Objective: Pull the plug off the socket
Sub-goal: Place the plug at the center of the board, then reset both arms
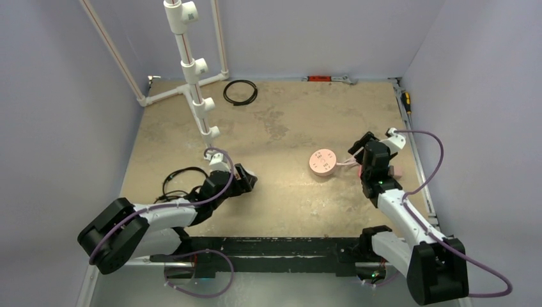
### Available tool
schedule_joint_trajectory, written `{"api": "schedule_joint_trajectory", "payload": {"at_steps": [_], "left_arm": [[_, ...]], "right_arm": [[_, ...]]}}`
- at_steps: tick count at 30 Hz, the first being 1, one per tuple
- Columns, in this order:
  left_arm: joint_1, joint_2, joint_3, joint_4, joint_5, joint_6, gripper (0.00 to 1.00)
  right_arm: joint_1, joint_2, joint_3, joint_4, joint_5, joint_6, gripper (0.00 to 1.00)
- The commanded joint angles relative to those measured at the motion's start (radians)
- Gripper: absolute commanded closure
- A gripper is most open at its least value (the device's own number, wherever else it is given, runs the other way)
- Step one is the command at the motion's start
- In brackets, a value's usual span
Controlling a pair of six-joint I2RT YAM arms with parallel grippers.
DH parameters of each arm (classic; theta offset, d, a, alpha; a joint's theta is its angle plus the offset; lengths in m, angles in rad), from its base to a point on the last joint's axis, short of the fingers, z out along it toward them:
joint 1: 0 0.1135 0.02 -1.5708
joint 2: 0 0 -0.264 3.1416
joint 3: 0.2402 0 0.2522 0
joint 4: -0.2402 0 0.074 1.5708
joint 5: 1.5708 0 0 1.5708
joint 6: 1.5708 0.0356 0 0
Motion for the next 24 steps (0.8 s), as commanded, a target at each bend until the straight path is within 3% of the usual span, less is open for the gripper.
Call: {"api": "schedule_joint_trajectory", "payload": {"at_steps": [1,2,5,13,18,24], "left_arm": [[0.004,-0.024,0.005,-0.048,-0.039,0.046,0.13],[0.005,-0.043,0.01,-0.07,-0.054,0.053,0.06],[0.005,-0.1,0.033,-0.141,-0.102,0.076,0.01],[0.008,-0.32,0.19,-0.454,-0.261,0.183,0.01],[0.01,-0.398,0.413,-0.745,-0.317,0.263,0.0],[0.009,-0.425,0.685,-0.937,-0.495,0.453,0.01]], "right_arm": [[-0.004,-0.033,0.041,-0.035,-0.033,-0.021,0.21],[-0.004,-0.041,0.049,-0.05,-0.042,-0.028,0.14],[-0.003,-0.061,0.086,-0.108,-0.055,-0.045,0.02],[-0.005,-0.146,0.177,-0.272,-0.021,-0.099,0.01],[-0.002,-0.254,0.208,-0.31,-0.016,-0.169,0.01],[-0.003,-0.411,0.136,-0.178,-0.148,-0.296,0.01]]}}
